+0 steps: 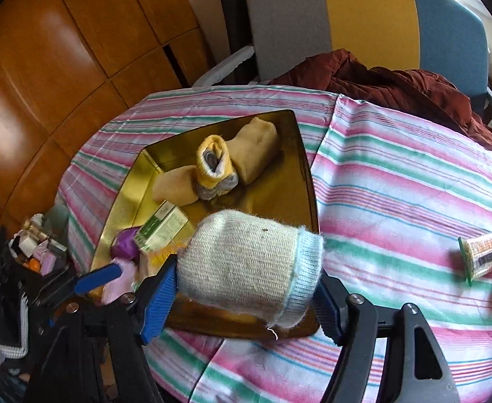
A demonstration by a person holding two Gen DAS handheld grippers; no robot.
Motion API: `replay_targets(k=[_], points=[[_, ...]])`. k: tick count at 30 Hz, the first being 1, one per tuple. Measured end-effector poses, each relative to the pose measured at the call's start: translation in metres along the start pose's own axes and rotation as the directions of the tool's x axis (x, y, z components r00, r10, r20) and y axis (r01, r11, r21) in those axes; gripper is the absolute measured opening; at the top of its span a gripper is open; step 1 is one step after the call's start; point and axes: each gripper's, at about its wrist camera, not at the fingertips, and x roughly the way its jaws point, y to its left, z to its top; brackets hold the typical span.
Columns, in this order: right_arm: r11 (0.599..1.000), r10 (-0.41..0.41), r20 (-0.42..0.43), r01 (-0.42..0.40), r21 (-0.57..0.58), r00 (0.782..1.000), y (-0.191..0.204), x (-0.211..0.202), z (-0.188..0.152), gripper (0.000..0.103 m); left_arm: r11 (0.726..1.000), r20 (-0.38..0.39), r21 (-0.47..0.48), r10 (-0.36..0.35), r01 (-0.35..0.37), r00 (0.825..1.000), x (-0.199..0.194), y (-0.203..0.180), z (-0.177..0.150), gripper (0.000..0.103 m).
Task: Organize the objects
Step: 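Carry the cracker packet and white glove into the gold tray and release both, then move both tools back toward the remaining items on the tablecloth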
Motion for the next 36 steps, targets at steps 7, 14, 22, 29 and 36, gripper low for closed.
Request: replay_targets(k=[7,14,22,29,36], points=[[0.997,-0.073,0.022,0.073,0.004,0.997,0.009,0.011,0.018,0.083,0.998,0.024,-0.055,0.010,-0.009,1.000,-0.009,0.007,0.003,0.064],[0.995,-0.099,0.035,0.100,-0.010,0.994,0.013,0.000,0.003,0.083,0.993,0.041,-0.114,0.033,-0.028,0.999,-0.015,0.011,0.006,0.077],[0.991,-0.134,0.066,0.135,-0.001,0.989,0.012,-0.016,-0.020,0.084,0.993,0.036,-0.092,0.081,-0.077,0.996,-0.017,-0.002,0.006,0.077],[0.985,-0.171,0.092,0.172,0.000,0.981,0.010,-0.024,-0.031,0.084,0.982,0.032,-0.082,0.171,-0.168,0.985,-0.018,-0.008,0.007,0.082],[0.980,-0.198,0.097,0.199,0.000,0.975,0.008,-0.026,-0.039,0.084,0.976,0.035,-0.075,0.209,-0.206,0.977,-0.019,-0.013,0.005,0.082]])
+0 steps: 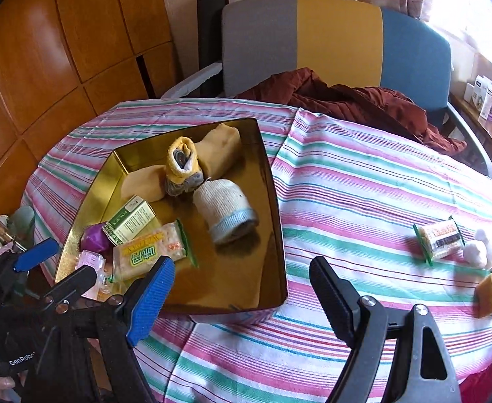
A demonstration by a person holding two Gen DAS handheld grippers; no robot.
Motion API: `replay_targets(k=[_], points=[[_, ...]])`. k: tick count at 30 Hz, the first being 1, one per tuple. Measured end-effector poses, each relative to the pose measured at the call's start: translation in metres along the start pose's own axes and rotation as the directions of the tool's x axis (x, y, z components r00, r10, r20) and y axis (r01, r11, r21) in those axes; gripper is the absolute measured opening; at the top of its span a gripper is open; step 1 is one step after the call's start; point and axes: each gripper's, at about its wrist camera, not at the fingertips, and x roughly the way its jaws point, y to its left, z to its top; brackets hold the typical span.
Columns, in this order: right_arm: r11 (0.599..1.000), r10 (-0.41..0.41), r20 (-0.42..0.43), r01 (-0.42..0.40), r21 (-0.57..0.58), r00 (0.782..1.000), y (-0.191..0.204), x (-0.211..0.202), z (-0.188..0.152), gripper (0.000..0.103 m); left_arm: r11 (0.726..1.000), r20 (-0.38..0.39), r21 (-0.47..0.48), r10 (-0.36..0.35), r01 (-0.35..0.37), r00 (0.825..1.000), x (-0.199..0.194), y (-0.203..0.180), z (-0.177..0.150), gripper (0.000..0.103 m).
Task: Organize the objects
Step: 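Move both tools back toward the remaining items on the tablecloth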
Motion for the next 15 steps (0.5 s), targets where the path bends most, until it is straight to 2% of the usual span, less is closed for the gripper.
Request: replay_targets(k=[8,15], points=[[1.000,-0.028,0.022,0.028,-0.010,0.999,-0.003,-0.006,-0.003,0.084,0.999,0.015,0.043,0.005,-0.006,1.000,-0.005,-0.011,-0.001,0.085],[0.998,-0.051,0.019,0.050,0.027,0.999,-0.022,-0.010,-0.007,0.084,0.997,0.018,0.076,0.008,-0.010,1.000,-0.006,-0.019,-0.002,0.085]])
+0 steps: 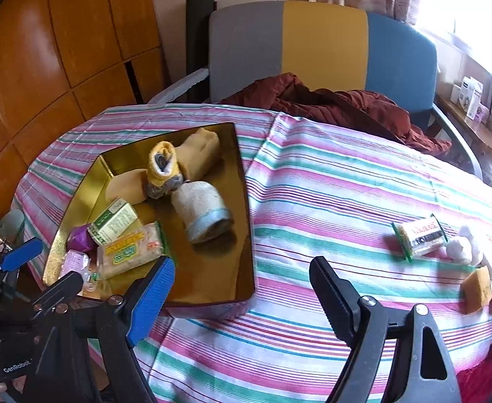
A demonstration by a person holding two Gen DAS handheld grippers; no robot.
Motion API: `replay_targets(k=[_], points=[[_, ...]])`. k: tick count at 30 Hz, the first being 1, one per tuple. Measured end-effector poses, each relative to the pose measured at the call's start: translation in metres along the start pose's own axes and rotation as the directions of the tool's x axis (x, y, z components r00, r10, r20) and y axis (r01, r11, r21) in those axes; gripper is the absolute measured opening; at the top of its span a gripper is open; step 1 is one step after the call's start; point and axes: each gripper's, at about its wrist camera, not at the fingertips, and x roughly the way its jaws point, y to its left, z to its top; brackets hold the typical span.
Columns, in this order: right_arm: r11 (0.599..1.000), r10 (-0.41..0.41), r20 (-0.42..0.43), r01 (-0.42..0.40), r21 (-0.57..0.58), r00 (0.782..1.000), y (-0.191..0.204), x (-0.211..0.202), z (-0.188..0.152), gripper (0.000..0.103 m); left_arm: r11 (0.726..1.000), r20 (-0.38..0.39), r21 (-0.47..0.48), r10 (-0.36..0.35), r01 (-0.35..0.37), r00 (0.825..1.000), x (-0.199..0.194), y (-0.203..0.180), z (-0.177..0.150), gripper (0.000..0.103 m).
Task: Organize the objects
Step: 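Move both tools back toward the remaining items on the tablecloth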
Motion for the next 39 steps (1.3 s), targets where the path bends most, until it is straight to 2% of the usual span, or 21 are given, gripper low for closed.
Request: replay_targets(k=[8,15,20,26,29,31,33,37,39], points=[[0.998,-0.046,-0.008,0.046,0.044,0.999,-0.031,-0.003,-0.006,0.084,0.999,0.004,0.033,-0.003,0.003,1.000,-0.002,-0.011,0.002,0.085],[0.987,-0.129,-0.012,0.130,0.100,0.992,-0.075,-0.011,-0.006,0.084,0.997,0.001,0.071,-0.022,0.022,1.000,-0.002,-0.024,0.005,0.085],[0.967,-0.200,-0.035,0.203,0.153,0.979,-0.119,-0.019,-0.005,0.084,0.995,-0.006,0.095,-0.041,0.041,0.999,0.000,-0.034,0.006,0.085],[0.921,-0.308,-0.056,0.313,0.232,0.950,-0.190,-0.033,-0.002,0.084,0.990,-0.010,0.125,-0.058,0.058,0.998,0.003,-0.046,0.008,0.085],[0.877,-0.362,-0.056,0.360,0.318,0.931,-0.232,-0.041,-0.006,0.084,0.989,-0.015,0.135,-0.066,0.067,0.998,0.005,-0.052,0.010,0.085],[0.832,-0.404,-0.057,0.392,0.393,0.913,-0.260,-0.046,-0.013,0.084,0.986,-0.021,0.149,-0.074,0.077,0.997,0.006,-0.059,0.012,0.085],[0.764,-0.427,-0.076,0.405,0.502,0.901,-0.289,-0.050,-0.028,0.084,0.983,-0.020,0.166,-0.080,0.082,0.997,0.007,-0.066,0.015,0.085],[0.630,-0.387,-0.087,0.332,0.702,0.918,-0.330,-0.058,-0.053,0.084,0.972,-0.025,0.207,-0.111,0.113,0.994,0.011,-0.088,0.023,0.085],[0.584,-0.386,-0.066,0.299,0.754,0.920,-0.342,-0.067,-0.062,0.084,0.963,-0.028,0.233,-0.135,0.138,0.990,0.013,-0.103,0.028,0.085]])
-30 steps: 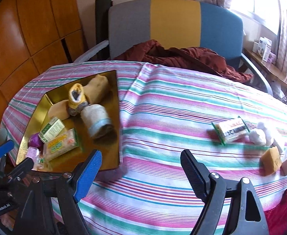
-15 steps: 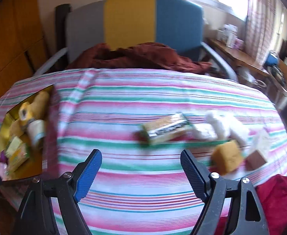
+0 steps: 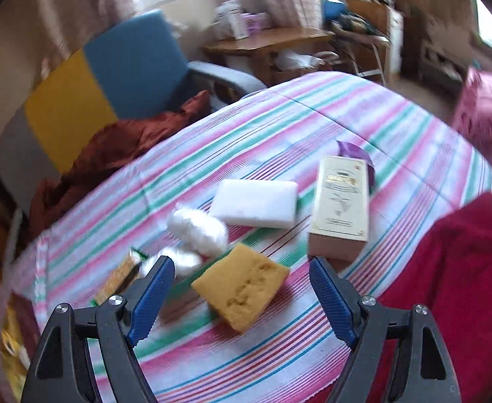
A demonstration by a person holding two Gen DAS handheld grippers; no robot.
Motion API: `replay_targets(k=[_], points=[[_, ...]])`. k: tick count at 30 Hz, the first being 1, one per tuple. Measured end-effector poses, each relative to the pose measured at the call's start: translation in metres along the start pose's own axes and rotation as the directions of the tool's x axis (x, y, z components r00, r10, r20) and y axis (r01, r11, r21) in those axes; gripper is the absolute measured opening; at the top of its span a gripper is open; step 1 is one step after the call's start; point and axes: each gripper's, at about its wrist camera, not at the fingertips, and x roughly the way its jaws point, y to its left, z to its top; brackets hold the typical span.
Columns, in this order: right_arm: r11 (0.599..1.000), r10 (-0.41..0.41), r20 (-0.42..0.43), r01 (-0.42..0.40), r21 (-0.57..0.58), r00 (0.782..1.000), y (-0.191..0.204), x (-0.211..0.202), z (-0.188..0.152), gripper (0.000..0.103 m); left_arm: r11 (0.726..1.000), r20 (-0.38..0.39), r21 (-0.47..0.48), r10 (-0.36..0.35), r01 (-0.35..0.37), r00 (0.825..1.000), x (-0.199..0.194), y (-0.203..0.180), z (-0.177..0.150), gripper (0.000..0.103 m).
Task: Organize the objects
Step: 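Move both tools back toward the remaining items on the tablecloth, then grasp a second cracker packet with the left tool while the right tool grasps a plastic-wrapped bundle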
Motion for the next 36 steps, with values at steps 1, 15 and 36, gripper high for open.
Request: replay_targets(k=[1,15,36], points=[[1.000,0.003,0.002,-0.003,0.030,1.000,-0.006,-0.001,0.001,0.084,1.000,0.004,0.016,-0.010,0.010,1.000,0.002,-0.007,0.004,0.085],[0.981,0.090,-0.073,-0.075,0.179,0.993,-0.033,0.014,0.004,0.084,0.974,-0.023,0.201,-0.104,0.106,0.994,0.055,-0.100,0.062,0.085],[0.985,0.170,-0.191,-0.163,0.051,0.967,0.000,0.033,-0.006,0.084,0.844,-0.141,0.485,-0.182,0.228,0.973,0.193,-0.214,0.123,0.085]])
